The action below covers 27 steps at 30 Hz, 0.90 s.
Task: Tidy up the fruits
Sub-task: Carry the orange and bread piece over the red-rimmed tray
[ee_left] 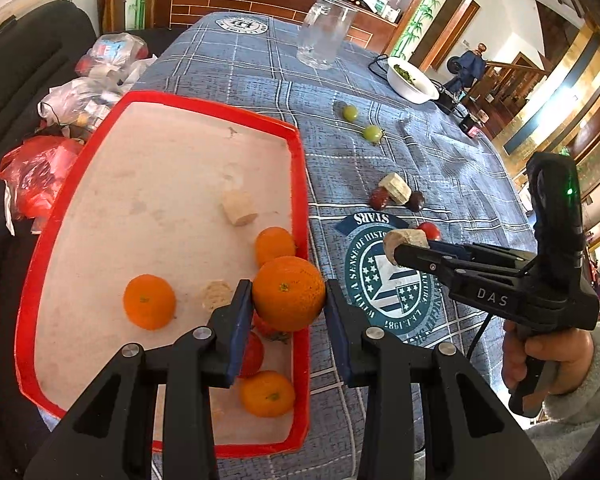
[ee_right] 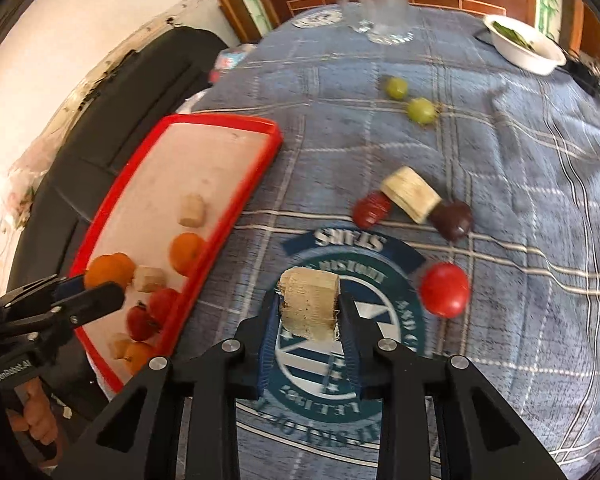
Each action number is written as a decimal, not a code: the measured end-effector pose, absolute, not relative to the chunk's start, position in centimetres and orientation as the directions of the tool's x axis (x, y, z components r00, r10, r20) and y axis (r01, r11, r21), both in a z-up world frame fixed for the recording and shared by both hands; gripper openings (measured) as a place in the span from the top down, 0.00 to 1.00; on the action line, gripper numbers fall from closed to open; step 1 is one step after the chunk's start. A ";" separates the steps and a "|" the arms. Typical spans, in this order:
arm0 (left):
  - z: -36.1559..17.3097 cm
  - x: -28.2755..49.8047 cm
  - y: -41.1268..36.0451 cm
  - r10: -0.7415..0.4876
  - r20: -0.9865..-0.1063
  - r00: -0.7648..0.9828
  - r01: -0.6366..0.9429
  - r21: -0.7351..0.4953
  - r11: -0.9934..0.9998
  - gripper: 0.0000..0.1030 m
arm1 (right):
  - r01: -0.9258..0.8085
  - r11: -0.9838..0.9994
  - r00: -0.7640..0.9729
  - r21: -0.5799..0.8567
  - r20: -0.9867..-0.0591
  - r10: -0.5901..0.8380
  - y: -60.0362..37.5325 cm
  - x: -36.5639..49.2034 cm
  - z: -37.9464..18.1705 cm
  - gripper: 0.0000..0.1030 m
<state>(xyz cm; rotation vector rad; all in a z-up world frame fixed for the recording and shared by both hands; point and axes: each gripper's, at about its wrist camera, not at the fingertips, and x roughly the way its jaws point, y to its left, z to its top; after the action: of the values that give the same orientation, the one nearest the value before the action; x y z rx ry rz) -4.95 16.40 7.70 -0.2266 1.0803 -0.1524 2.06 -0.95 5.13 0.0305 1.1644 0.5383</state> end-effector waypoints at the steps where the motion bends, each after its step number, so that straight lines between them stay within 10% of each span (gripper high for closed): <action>1: 7.7 -5.0 16.5 -0.231 -0.855 0.464 0.010 -0.256 0.967 0.68 | -0.392 0.870 0.282 0.298 -0.861 0.423 -0.4 2.2 5.1 0.71; 27: 7.1 -6.0 24.5 -0.165 -0.856 0.491 -0.155 -0.272 0.950 0.68 | -0.501 0.805 0.251 0.319 -0.836 0.488 4.0 2.0 7.3 0.71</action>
<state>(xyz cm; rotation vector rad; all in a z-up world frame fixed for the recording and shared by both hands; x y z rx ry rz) -5.96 24.52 7.10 -0.3341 1.0634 -0.0064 1.96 4.01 7.28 -0.0133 1.1323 0.6726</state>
